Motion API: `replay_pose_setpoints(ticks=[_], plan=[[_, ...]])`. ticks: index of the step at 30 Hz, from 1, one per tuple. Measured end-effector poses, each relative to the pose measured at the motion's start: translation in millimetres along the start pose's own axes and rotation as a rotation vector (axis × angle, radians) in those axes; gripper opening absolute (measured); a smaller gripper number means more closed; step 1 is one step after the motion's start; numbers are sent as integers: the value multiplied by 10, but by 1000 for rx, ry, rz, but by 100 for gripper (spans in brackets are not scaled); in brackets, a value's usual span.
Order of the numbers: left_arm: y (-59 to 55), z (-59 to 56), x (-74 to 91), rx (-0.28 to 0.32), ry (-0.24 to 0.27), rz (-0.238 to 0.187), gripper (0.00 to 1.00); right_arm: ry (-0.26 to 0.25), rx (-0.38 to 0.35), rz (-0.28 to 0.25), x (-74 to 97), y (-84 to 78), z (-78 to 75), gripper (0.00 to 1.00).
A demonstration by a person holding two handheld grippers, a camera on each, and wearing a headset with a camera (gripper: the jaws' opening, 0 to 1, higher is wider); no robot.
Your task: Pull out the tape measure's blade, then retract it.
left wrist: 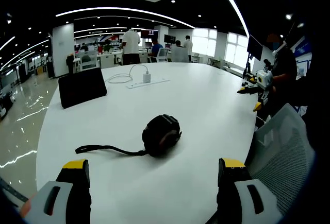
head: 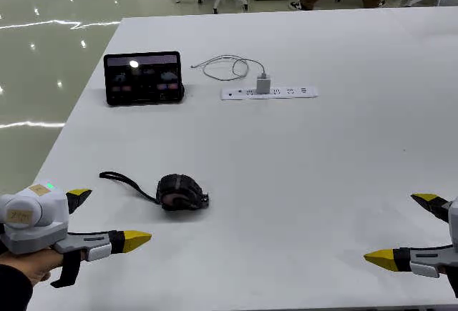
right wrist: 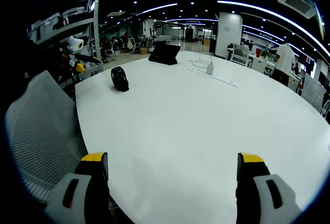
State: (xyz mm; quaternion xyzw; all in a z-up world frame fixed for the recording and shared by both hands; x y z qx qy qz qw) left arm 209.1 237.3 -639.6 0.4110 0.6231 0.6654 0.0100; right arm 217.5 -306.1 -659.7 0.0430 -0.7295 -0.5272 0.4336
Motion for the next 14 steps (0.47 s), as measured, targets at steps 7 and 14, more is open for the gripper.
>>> replay_pose_setpoints(ticks=[7, 14], plan=[[-14, -3, -4, -5, 0, 3, 100, 11, 8, 7, -12, 3, 24, 100], [-4, 5, 0, -11, -12, 9, 100, 21, 10, 10, -23, -3, 31, 100]])
Point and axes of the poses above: the centre of the closed fingertips' face, and the gripper's own axes: x roughly backward along the fingers, z roughly to its left, y roughly out of its top, the point moved 9 cm from there along x, roughly backward along the fingers, and after that the axes turned 4 degrees about -y, right-handed, at the moved point
